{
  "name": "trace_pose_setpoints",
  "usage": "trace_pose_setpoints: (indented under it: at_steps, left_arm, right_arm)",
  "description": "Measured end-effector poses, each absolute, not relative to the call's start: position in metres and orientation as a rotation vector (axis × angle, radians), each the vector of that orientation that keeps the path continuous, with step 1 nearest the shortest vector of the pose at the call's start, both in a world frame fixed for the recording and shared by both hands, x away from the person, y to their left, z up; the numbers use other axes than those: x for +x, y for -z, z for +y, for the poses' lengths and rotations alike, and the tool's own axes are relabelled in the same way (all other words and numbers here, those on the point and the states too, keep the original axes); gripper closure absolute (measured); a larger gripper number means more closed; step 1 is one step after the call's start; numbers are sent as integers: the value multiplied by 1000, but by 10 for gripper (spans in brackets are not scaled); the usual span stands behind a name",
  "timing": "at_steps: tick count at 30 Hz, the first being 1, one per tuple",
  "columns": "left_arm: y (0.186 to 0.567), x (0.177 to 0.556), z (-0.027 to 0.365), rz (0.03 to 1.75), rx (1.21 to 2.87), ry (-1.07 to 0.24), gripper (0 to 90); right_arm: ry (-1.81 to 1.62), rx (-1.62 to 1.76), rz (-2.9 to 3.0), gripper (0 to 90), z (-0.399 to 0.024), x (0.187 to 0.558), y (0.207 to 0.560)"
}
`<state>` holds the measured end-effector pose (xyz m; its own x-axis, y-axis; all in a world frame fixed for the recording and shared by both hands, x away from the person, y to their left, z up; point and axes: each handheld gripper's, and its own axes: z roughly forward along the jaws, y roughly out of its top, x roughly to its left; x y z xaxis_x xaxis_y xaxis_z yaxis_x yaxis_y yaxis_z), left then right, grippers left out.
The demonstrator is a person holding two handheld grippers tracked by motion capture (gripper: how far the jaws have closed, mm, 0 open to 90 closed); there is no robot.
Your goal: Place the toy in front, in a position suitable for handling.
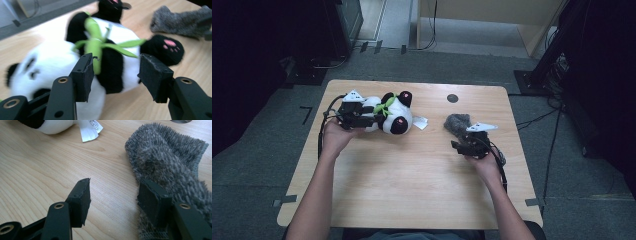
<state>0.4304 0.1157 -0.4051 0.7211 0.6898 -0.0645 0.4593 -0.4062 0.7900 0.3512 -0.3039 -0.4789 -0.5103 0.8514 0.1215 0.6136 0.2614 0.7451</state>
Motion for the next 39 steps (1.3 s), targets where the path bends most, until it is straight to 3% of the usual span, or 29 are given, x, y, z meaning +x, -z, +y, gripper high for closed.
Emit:
trace_pose_setpoints:
  at_steps: [9, 22, 39]
  left_arm:
    - [420, 443, 118, 904, 2079, -336, 513]
    - [429, 443, 118, 918, 2034, -325, 772]
    - [401, 427, 109, 932, 1935, -291, 806]
  right_arm:
    - [-1102, 1352, 2233, 436, -303, 351, 479]
    - [-1092, 1352, 2243, 441, -303, 350, 479]
    - [-1091, 1376, 2231, 446, -309, 351, 476]
